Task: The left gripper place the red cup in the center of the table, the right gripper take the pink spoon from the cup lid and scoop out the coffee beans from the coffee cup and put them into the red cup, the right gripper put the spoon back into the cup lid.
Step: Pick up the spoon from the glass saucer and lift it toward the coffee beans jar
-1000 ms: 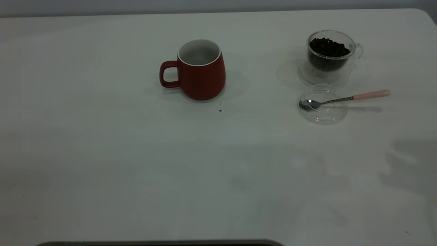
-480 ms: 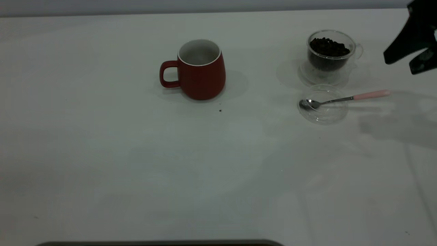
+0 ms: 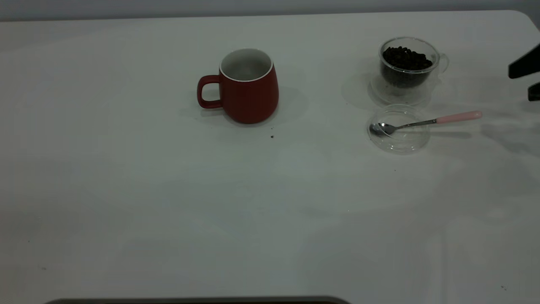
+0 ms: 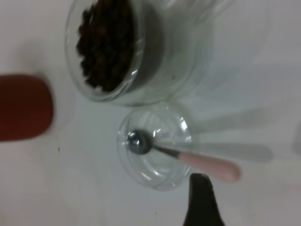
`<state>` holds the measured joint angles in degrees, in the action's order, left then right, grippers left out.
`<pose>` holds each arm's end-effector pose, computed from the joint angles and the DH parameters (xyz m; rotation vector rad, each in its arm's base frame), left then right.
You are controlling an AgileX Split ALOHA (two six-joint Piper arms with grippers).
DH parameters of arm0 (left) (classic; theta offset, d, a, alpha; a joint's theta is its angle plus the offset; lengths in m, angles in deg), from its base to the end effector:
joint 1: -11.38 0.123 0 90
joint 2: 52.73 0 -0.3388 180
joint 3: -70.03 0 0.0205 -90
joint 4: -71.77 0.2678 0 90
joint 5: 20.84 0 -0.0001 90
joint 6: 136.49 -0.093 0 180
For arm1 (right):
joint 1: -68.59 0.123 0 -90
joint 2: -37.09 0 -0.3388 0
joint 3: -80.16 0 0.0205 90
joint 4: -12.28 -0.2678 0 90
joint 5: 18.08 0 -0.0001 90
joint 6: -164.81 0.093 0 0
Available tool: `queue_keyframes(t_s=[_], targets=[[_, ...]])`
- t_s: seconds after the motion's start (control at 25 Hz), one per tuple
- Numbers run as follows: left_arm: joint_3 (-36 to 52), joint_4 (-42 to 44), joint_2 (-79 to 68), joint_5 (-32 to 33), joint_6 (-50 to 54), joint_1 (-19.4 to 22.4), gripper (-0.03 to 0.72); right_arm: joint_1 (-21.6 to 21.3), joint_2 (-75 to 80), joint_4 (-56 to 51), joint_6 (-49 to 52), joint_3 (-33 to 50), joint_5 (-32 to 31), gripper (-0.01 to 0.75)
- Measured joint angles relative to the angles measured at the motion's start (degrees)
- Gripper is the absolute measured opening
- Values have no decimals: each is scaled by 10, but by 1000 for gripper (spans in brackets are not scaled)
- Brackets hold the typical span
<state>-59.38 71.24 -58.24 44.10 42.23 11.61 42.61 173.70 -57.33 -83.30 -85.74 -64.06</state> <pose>-0.0468 -0.0010 0.2739 0.0202 2.1124 0.0045 0.3928 -0.1216 0.0645 0.3680 2.6101 0.9207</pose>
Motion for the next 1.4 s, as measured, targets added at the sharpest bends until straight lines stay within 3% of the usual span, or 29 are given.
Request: queue_keyframes(t_s=[0.8,1.4], targets=[[0,0,0,0,-1,0,505,-14,158,-100,-127,-49,-105,560],[0,0,0,0,-1,0,505,43,171,-132,-165,-50,-129,560]])
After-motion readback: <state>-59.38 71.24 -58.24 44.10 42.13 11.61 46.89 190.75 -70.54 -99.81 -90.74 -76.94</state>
